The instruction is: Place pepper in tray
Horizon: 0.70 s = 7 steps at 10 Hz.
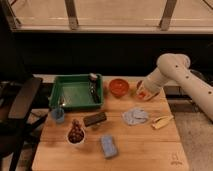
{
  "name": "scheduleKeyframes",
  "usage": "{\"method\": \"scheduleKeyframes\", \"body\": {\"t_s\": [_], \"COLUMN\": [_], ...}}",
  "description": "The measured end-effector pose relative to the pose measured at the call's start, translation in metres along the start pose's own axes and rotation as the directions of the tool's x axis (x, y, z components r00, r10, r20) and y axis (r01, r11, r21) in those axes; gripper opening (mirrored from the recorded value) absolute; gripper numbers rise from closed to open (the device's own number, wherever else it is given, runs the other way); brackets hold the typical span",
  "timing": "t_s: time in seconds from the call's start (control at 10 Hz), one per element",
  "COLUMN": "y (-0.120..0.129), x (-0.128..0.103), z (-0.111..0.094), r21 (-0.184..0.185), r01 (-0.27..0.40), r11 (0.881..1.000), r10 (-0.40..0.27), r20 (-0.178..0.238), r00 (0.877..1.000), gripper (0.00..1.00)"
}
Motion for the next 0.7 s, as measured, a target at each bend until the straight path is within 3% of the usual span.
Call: {"method": "scheduleKeyframes", "body": {"t_s": [0.2, 0.7], "y": [-0.042, -0.039], "x": [-0.011, -0.009], "z": [0.007, 0.007], "r21": [0.049, 0.047], "r01": [0.050, 0.046], "r11": [0.998, 0.998], "r10": [-0.051, -0.047], "r20": [0.034, 0.032], "r00": [0.998, 0.998], "gripper": [0.00, 0.00]}}
